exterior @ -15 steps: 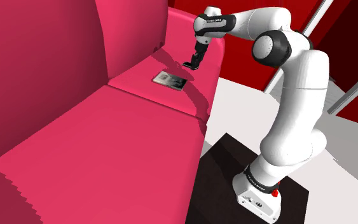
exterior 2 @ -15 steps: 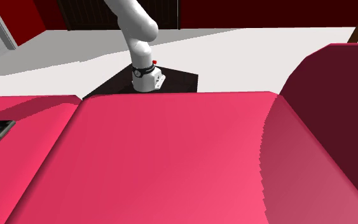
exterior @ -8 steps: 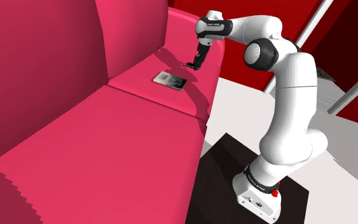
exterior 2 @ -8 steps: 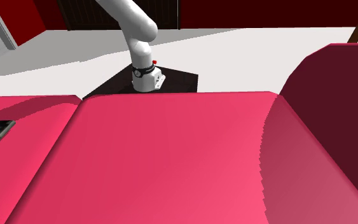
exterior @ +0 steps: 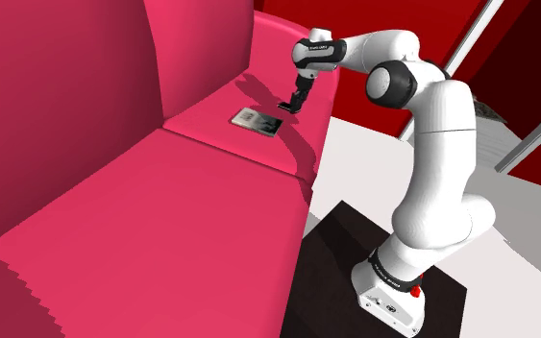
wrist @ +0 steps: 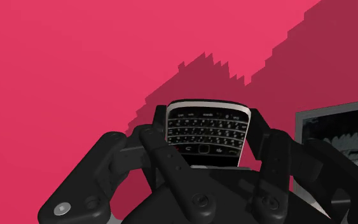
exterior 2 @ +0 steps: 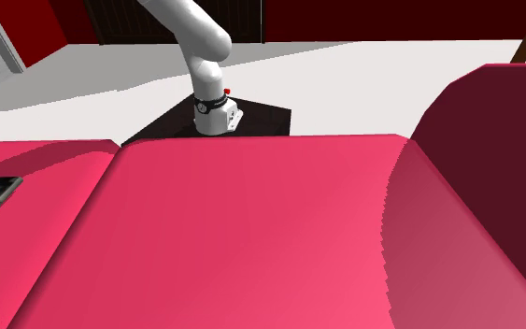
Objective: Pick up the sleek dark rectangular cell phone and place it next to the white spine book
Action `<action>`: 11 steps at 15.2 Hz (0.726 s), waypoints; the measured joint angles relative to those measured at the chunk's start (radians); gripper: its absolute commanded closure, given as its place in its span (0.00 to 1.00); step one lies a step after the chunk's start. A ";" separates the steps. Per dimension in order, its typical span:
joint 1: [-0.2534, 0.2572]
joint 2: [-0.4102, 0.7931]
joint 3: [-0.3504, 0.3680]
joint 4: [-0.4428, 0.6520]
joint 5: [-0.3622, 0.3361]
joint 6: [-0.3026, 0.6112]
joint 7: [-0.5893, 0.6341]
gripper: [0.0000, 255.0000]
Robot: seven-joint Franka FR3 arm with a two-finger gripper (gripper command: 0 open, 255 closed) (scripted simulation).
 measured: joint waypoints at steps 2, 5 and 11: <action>0.001 0.003 0.000 -0.020 0.000 0.023 0.000 1.00; 0.001 0.005 0.000 -0.031 0.000 0.036 0.000 1.00; 0.001 0.006 0.000 -0.032 0.000 0.038 0.000 0.00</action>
